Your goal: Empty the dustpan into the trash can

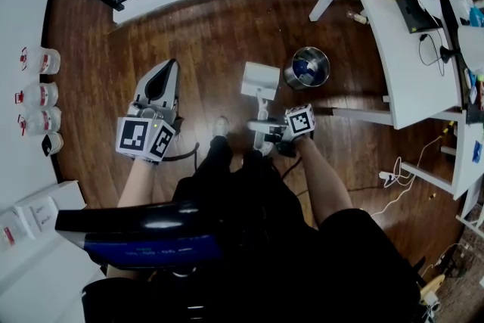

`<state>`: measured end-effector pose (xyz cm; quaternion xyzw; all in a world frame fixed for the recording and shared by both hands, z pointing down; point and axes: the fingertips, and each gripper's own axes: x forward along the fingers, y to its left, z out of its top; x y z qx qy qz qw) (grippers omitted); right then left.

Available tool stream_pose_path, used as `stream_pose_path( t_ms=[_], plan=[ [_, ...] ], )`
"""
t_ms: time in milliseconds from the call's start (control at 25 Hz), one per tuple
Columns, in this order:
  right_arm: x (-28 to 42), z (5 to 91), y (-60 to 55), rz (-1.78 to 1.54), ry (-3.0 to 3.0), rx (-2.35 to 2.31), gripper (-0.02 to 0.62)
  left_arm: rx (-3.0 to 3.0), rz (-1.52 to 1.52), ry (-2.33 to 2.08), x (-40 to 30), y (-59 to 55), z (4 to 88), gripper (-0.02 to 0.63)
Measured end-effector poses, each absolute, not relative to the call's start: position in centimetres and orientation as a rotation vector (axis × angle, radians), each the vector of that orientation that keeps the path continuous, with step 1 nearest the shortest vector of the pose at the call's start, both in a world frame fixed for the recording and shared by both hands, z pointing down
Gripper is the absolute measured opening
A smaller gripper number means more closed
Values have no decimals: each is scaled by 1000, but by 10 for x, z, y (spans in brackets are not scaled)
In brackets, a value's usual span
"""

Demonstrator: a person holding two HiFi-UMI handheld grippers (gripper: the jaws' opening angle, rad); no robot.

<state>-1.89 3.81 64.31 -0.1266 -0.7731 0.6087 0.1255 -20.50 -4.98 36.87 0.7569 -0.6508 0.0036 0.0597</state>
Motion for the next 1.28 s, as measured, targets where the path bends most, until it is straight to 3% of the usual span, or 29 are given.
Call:
stream_pose_path(
  t_ms=[1280],
  plan=[
    [-39, 588, 30, 1662, -2325, -472, 37, 2298, -10, -1928, -234, -45, 381, 5]
  ],
)
